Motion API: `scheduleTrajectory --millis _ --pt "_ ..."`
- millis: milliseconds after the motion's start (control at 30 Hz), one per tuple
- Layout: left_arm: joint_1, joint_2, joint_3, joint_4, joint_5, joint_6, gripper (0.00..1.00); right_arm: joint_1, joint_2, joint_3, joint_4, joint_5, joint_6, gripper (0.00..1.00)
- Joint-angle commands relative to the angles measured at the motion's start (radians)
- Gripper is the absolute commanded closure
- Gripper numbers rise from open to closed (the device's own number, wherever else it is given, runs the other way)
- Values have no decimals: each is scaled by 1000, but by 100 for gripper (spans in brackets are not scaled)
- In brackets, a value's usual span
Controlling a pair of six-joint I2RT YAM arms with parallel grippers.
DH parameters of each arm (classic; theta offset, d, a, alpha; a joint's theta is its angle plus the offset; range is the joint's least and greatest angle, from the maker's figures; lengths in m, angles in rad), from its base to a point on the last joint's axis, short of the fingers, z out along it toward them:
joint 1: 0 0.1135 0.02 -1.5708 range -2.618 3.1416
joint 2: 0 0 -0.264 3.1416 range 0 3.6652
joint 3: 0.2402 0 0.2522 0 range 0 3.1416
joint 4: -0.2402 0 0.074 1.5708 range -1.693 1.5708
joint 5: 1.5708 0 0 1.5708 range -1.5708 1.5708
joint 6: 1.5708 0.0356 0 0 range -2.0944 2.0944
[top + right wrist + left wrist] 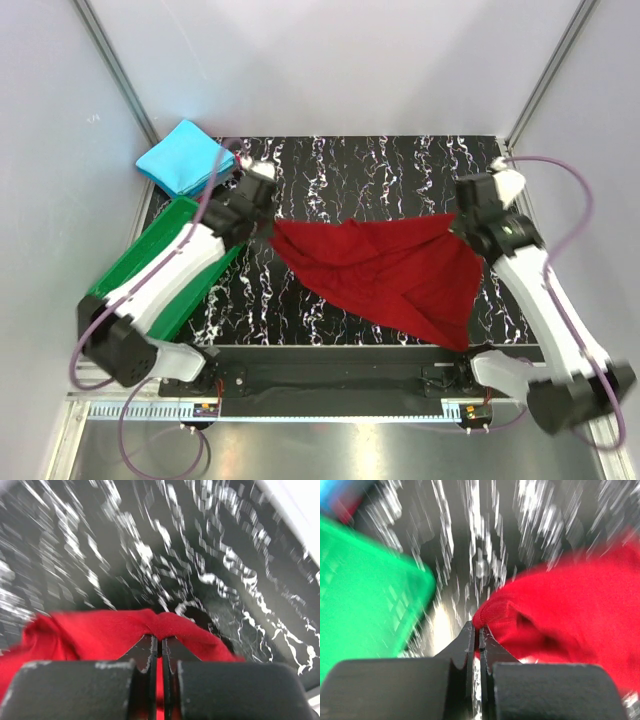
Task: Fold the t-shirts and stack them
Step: Flatten the tshirt out
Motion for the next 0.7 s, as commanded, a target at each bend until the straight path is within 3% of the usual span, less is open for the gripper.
scheduleTrajectory --millis 0,133,300,400,433,567,667 --pt "1 24 -130 42 135 -53 100 -21 137 -34 102 -70 -43 100" --pt "6 61 -216 91 146 -77 100 -154 266 -19 124 -105 -22 100" --pt "0 89 -262 74 143 -105 100 -263 421 -24 204 -261 -34 100" --pt "-2 55 -313 71 124 -143 93 -268 506 33 247 -329 -89 82" --pt "-7 44 -323 70 124 -145 93 -268 522 71 245 -326 -100 71" --pt "-27 -11 -313 54 113 -148 94 -268 543 136 167 -149 -65 54" --pt "-43 -53 -302 36 98 -149 95 -271 495 118 122 -143 20 45"
